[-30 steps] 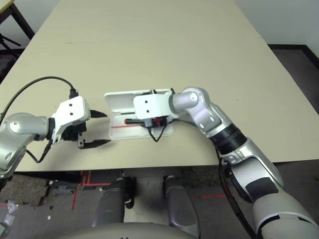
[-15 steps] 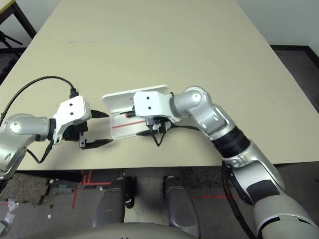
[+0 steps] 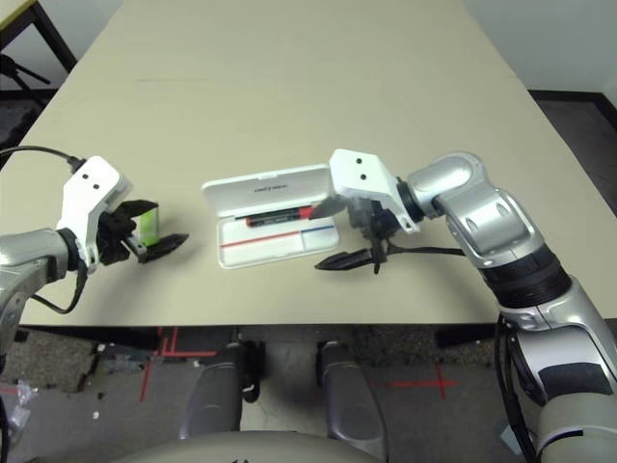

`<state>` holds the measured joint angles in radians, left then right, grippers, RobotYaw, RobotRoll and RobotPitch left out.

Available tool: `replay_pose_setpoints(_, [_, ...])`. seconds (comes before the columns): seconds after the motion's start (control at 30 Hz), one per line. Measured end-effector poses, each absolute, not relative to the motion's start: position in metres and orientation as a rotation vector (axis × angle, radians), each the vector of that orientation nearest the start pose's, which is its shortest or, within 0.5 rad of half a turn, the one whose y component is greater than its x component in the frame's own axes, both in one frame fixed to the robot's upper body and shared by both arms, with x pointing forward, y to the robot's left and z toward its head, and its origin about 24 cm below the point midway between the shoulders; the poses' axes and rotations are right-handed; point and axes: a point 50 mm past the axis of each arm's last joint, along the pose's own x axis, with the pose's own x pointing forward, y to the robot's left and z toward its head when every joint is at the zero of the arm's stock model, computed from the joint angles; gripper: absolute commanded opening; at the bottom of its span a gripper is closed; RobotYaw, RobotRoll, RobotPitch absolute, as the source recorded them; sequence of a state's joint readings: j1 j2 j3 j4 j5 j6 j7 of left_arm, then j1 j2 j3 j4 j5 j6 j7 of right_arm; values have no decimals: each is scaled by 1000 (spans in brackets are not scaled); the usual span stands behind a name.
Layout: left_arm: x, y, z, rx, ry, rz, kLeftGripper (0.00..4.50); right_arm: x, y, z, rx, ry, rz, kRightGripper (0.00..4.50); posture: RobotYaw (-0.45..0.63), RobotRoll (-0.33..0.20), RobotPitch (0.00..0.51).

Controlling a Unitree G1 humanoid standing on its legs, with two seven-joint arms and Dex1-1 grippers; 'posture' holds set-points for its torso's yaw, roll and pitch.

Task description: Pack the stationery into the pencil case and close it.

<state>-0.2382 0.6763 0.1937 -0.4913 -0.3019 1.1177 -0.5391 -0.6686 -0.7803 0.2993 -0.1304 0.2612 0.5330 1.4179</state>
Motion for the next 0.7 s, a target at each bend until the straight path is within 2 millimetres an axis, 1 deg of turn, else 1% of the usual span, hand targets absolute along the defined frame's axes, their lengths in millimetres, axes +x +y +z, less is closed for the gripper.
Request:
replay_pose_setpoints(0.07, [255, 234, 158, 251, 438, -299, 4500, 281, -153, 181, -620, 368, 1526, 4479, 43, 0, 214])
replay_pose_setpoints(0.17, [260, 244, 156, 240, 472, -168, 4500, 280, -153, 179, -616, 372, 1519, 4479, 37, 0, 215])
replay_pose_setpoints(0.33, [262, 251, 147, 226, 523, -69, 4500, 281, -153, 178, -615, 370, 1507, 4479, 27, 0, 215])
replay_pose_setpoints(0.47, [263, 250, 145, 227, 544, -44, 4500, 281, -154, 177, -615, 368, 1496, 4479, 19, 0, 218])
replay_pose_setpoints(0.6, [262, 245, 138, 217, 579, -56, 4500, 280, -157, 176, -621, 376, 1487, 4479, 17, 0, 219])
replay_pose_setpoints(0.7, [262, 244, 137, 215, 580, -54, 4500, 280, -158, 174, -620, 379, 1479, 4479, 14, 0, 222])
